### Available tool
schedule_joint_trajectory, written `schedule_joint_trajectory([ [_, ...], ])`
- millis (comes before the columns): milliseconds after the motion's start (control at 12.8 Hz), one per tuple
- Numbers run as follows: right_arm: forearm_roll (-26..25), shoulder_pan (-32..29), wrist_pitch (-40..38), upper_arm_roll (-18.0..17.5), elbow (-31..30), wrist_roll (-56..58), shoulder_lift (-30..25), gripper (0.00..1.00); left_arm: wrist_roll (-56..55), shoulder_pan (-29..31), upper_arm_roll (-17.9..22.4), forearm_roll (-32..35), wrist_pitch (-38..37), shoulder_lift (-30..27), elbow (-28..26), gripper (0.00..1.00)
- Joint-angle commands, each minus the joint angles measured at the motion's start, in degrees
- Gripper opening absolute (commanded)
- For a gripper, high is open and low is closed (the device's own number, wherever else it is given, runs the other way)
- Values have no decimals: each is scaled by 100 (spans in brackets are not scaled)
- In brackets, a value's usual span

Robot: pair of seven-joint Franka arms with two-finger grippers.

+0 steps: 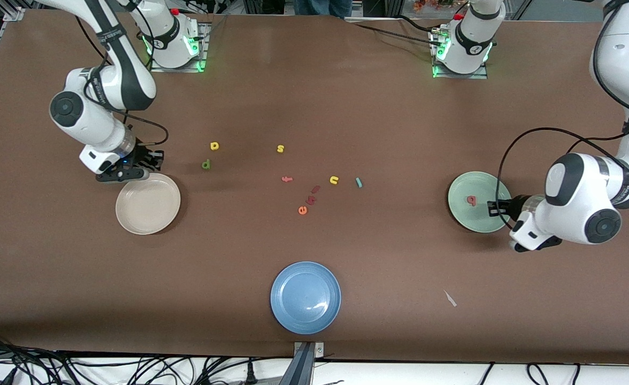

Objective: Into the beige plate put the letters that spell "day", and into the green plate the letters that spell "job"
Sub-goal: 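Carry the blue ring to the green plate while the right gripper lifts cyan letter, then release the cyan letter on the cream plate while the left gripper reaches teal piece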

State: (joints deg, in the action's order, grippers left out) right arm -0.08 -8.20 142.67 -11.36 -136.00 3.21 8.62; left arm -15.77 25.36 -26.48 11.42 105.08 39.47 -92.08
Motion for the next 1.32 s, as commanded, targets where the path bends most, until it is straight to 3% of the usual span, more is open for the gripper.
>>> schedule_joint_trajectory([
  [0, 43, -76, -37, 116, 302, 417, 288, 2, 276, 259, -94, 194, 617, -194, -643, 11],
  [78, 35, -85, -3, 116, 337, 417, 359, 2, 285, 276, -94, 255, 741, -159, -714, 11],
  [156, 35, -94, 85, 116, 346, 426, 420, 3, 276, 277, -94, 282, 829, -89, -750, 18],
  [233, 35, -94, 155, 116, 347, 417, 464, 4, 276, 285, -94, 282, 830, -89, -750, 47],
  [311, 43, -94, 173, 116, 347, 417, 491, 4, 276, 285, -94, 273, 804, -115, -750, 92],
  [389, 43, -94, 182, 116, 381, 417, 526, 4, 276, 285, -103, 273, 743, -193, -741, 100],
  [623, 35, -137, 182, 116, 426, 417, 544, 7, 75, 241, -383, 151, 120, -658, -557, 100],
  [934, -9, -155, 182, 212, 706, 426, 771, 8, -2003, 180, -1454, -78, 21, -783, -583, 100],
  [1090, -9, -146, 182, 222, 847, 435, 878, 8, -3137, -300, -1685, -78, 327, -643, -600, 100],
  [1245, -9, -146, 182, 239, 909, 435, 956, 8, -4113, -986, -1642, 0, 1194, -398, -644, 99],
])
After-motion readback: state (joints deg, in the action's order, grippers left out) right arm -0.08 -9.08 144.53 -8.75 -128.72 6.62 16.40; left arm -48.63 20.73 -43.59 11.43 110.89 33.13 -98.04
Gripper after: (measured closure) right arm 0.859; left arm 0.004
